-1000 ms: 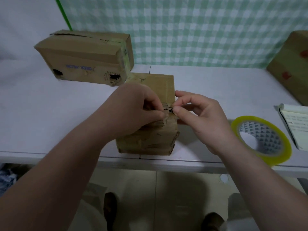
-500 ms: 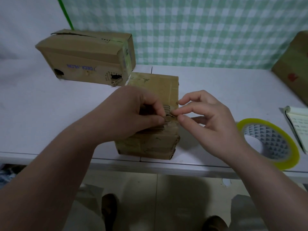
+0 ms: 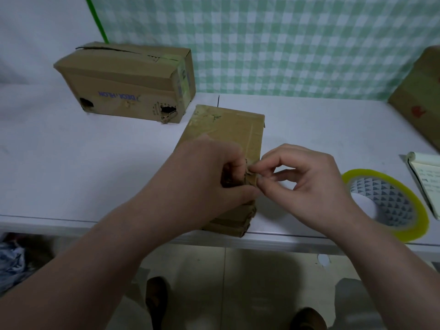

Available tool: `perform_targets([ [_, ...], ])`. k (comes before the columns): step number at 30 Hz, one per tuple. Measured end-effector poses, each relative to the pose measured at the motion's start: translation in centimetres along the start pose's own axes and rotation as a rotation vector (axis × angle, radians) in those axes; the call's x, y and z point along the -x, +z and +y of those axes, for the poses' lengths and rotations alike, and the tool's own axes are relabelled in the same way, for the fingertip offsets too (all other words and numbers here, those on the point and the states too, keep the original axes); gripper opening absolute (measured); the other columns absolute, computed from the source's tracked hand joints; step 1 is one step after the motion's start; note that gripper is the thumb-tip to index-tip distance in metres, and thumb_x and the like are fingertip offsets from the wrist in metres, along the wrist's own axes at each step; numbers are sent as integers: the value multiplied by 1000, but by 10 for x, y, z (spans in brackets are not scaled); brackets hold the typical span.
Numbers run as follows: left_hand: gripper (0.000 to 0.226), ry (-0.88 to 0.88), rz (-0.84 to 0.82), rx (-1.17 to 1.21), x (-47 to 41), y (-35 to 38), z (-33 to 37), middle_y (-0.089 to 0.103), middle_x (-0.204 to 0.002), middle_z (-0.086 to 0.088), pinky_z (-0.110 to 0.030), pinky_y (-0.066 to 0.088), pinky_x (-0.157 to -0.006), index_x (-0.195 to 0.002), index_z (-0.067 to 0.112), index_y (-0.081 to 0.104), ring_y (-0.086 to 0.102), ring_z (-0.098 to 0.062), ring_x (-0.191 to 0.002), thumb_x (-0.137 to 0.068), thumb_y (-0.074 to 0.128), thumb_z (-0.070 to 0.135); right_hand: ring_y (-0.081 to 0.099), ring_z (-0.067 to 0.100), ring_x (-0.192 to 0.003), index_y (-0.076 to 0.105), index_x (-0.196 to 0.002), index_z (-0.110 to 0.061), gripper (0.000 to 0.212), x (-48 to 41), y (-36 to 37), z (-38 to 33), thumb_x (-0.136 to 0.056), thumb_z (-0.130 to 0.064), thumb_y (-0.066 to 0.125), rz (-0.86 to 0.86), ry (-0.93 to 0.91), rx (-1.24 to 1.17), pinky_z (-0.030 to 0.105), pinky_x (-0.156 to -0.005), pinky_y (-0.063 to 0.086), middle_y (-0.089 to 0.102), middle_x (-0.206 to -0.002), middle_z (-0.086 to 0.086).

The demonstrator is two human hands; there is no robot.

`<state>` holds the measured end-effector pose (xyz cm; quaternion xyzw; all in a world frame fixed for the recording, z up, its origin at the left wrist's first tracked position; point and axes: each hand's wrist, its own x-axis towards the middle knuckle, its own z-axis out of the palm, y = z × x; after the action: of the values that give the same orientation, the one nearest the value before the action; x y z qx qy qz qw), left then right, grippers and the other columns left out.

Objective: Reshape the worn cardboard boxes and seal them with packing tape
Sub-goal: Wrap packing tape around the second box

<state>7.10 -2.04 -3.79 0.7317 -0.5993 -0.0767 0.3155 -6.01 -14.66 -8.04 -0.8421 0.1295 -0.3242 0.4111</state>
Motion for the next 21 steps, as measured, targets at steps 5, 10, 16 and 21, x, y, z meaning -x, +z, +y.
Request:
perform_targets([
  [5, 16, -41, -97, 152, 0, -7, -4, 70, -78, 16, -28, 54, -71, -63, 25, 56, 64, 1, -77, -64, 72, 31, 64, 10, -70, 70, -79, -27, 21, 6, 1, -2, -71, -8, 68, -16, 68, -43, 23, -67, 55, 68, -73, -4],
  [10, 17, -22, -175, 185, 0, -15, -4, 70, -76, 16, -21, 52, -67, -68, 26, 59, 65, 1, -72, -67, 75, 22, 63, 10, -67, 70, -77, -26, 19, 9, 5, -7, -69, -9, 71, -34, 98, -111, 23, -63, 56, 68, -72, -2],
  [16, 20, -13, -60, 117, 2, -9, -5, 67, -71, 15, -19, 49, -61, -71, 25, 60, 63, -3, -67, -65, 78, 21, 62, 8, -66, 68, -76, -35, 27, 9, 8, -7, -68, -9, 72, -33, 64, -95, 20, -62, 53, 66, -74, -8],
  [21, 11, -68, -74, 182, 2, -13, -8, 68, -69, 13, -26, 51, -63, -73, 26, 63, 64, -5, -64, -66, 71, 29, 61, 9, -66, 70, -79, -28, 22, 6, 6, -6, -69, -9, 74, -63, 16, -57, 21, -63, 53, 62, -72, -8],
])
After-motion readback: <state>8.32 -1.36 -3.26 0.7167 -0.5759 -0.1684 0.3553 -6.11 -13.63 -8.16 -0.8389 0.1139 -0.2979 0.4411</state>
